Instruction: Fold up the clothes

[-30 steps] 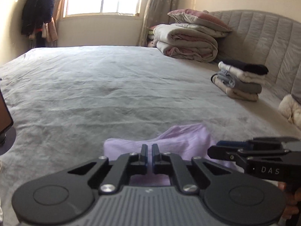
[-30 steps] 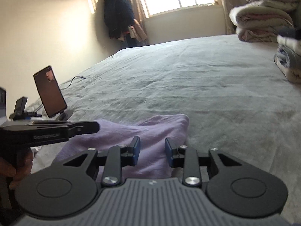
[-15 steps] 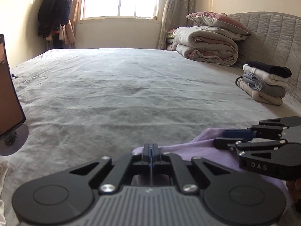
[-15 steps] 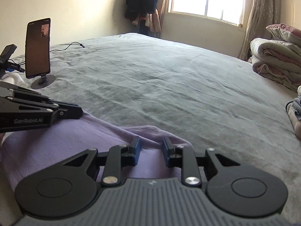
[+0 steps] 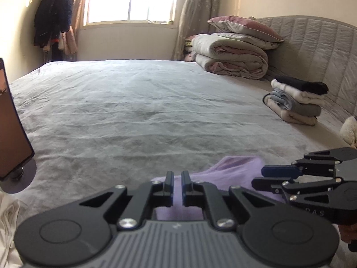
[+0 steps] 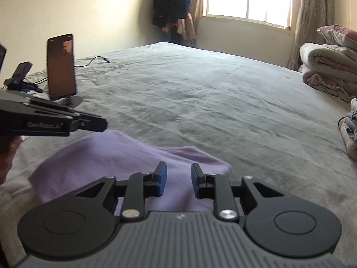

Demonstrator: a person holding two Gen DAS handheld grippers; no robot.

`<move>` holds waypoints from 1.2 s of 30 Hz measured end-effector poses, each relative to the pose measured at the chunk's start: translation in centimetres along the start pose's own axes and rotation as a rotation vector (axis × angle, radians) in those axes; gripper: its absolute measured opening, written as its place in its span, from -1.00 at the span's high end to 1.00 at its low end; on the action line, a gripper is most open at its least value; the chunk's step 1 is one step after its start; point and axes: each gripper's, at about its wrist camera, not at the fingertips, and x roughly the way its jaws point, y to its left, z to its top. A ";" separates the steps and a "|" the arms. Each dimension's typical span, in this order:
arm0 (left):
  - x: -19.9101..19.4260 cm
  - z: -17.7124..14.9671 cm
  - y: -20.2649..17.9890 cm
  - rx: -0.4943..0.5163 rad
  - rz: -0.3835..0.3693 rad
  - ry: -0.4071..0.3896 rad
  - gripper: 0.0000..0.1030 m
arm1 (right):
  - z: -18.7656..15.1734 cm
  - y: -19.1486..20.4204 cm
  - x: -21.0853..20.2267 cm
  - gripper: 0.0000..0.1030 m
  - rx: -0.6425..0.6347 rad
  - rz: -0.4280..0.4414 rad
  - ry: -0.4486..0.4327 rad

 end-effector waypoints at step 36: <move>-7.1 -2.9 -4.9 0.217 0.120 0.401 -0.26 | -2.3 0.4 -8.5 -0.01 0.172 0.065 0.284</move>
